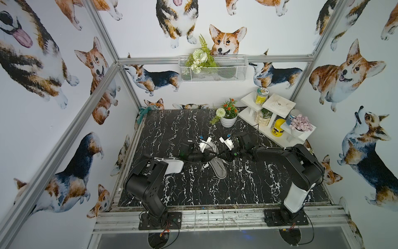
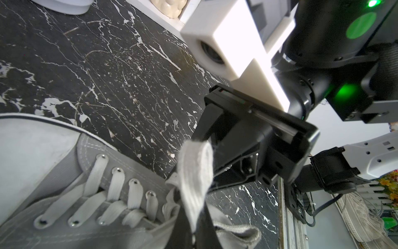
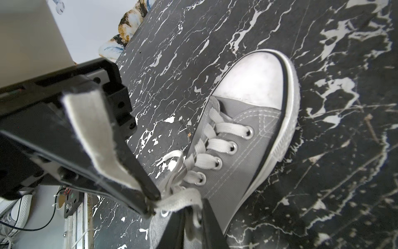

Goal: Tie the shoes
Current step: Cross the shoelace with the shoelace.

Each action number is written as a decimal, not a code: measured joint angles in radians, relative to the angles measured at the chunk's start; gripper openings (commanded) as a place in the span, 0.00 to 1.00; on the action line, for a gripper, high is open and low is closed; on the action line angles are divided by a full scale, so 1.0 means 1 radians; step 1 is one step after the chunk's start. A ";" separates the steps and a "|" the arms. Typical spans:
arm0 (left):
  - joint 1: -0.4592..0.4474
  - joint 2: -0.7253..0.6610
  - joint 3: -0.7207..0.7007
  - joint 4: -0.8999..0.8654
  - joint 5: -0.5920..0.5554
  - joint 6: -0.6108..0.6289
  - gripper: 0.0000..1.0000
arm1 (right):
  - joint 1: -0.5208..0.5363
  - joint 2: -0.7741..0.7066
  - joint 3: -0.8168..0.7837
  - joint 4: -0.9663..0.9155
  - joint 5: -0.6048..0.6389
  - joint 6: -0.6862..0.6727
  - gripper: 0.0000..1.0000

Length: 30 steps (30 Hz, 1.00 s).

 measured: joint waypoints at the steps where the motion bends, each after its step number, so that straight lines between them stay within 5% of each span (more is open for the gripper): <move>1: 0.000 0.000 0.000 0.000 0.000 0.000 0.00 | 0.000 -0.002 -0.004 0.007 0.000 0.001 0.09; 5: -0.001 0.000 0.000 0.000 -0.002 -0.001 0.00 | 0.004 -0.027 -0.035 0.040 0.013 0.031 0.00; 12: -0.008 -0.002 -0.009 0.013 -0.013 -0.017 0.00 | 0.041 -0.101 -0.102 0.105 0.138 0.100 0.00; 22: -0.022 -0.002 -0.035 0.098 -0.043 -0.090 0.00 | 0.137 -0.152 -0.118 0.097 0.508 0.258 0.00; 30: -0.024 -0.002 -0.039 0.104 -0.071 -0.108 0.00 | 0.159 -0.152 -0.124 0.099 0.574 0.294 0.06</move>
